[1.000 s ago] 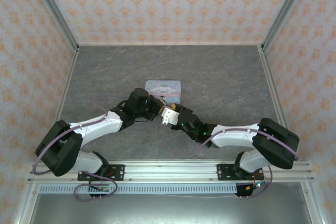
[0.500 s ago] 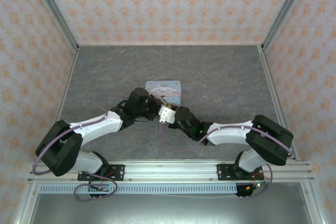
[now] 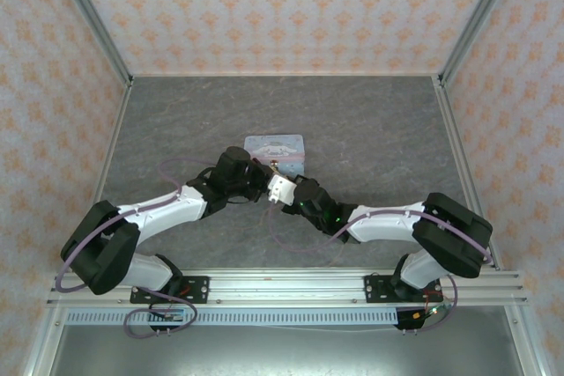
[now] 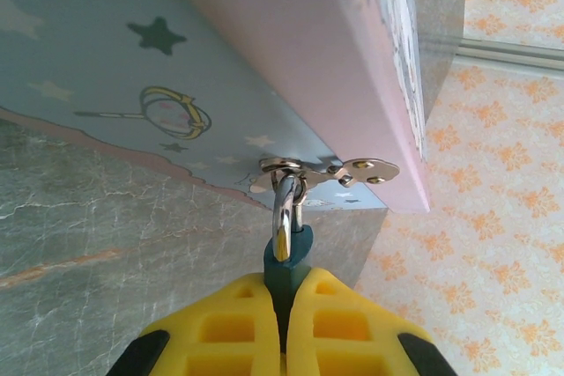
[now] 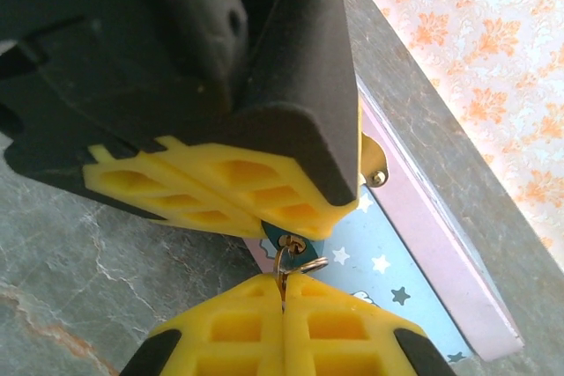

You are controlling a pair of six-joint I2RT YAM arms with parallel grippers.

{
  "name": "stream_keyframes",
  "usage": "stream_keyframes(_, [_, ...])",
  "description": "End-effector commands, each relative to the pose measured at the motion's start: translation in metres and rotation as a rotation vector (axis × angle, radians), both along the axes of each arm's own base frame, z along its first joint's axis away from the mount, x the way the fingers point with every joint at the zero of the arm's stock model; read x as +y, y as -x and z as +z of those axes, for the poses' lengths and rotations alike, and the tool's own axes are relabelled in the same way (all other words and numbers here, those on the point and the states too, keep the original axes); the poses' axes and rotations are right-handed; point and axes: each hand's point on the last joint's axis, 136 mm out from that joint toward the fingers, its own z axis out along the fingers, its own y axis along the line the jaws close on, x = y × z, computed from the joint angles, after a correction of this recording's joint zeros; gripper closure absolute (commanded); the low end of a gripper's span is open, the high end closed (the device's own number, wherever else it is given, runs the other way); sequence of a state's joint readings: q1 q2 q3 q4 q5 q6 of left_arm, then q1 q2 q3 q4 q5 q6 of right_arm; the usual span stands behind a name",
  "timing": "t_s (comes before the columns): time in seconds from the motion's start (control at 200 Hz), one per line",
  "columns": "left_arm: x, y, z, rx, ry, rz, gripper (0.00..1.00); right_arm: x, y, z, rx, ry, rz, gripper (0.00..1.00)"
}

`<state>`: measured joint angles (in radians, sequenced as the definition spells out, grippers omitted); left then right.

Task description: Unlock a padlock with a key

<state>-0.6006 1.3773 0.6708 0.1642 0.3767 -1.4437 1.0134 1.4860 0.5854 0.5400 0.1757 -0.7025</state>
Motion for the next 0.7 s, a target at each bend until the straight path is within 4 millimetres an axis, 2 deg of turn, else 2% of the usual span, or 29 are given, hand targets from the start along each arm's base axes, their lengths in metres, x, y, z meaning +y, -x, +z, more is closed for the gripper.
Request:
stream_keyframes(0.0, [-0.014, -0.001, 0.014, -0.018, 0.042, -0.03, 1.0, 0.011, -0.006, 0.017, 0.012, -0.111, -0.017, 1.0])
stream_keyframes(0.215, [-0.015, -0.001, 0.013, -0.015, 0.045, -0.032, 1.0, 0.013, -0.005, 0.013, 0.086, -0.208, -0.051, 1.0])
stream_keyframes(0.55, [-0.016, 0.0, 0.01, -0.011, 0.042, -0.031, 1.0, 0.017, -0.006, 0.009, 0.232, -0.471, -0.143, 1.0])
stream_keyframes(0.696, [-0.016, 0.001, 0.007, -0.004, 0.037, -0.033, 1.0, 0.019, -0.006, 0.002, 0.261, -0.483, -0.152, 1.0])
